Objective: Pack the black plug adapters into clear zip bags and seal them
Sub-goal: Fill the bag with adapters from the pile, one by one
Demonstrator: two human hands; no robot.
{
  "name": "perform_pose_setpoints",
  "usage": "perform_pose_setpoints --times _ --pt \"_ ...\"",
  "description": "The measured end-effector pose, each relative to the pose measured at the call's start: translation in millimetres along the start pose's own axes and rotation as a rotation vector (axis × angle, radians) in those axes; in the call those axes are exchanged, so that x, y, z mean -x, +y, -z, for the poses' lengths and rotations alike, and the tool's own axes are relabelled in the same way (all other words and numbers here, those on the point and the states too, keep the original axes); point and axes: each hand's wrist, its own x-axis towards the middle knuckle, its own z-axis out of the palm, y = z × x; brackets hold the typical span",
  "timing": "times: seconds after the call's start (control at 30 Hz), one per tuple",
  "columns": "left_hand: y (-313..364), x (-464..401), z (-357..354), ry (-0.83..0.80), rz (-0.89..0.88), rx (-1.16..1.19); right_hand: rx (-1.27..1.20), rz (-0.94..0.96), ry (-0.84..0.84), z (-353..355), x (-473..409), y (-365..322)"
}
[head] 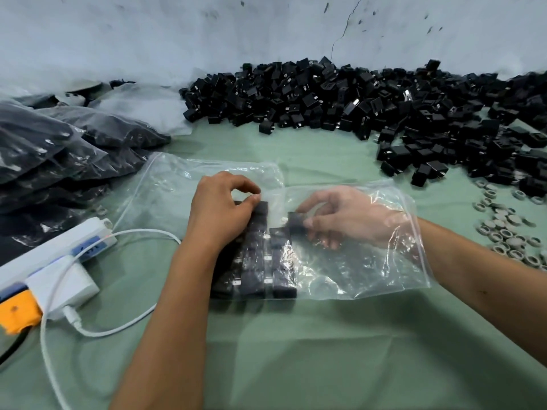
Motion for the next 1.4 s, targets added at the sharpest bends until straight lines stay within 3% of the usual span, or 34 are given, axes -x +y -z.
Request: perform_pose_setpoints --times 0.53,1.07,1.4 --pt "-4.0 3.5 -4.6 -0.088 -0.047 0.0 0.15 0.028 0.015 -7.7 -15.2 1.9" --pt "-7.9 3.2 -8.1 -0.075 -0.055 0.006 0.23 -0.024 -0.141 -12.8 -21.6 -14.8" --pt "-8.1 4.2 -7.5 -0.074 -0.062 -0.013 0.239 -0.057 0.03 -19.9 -18.2 -16.3"
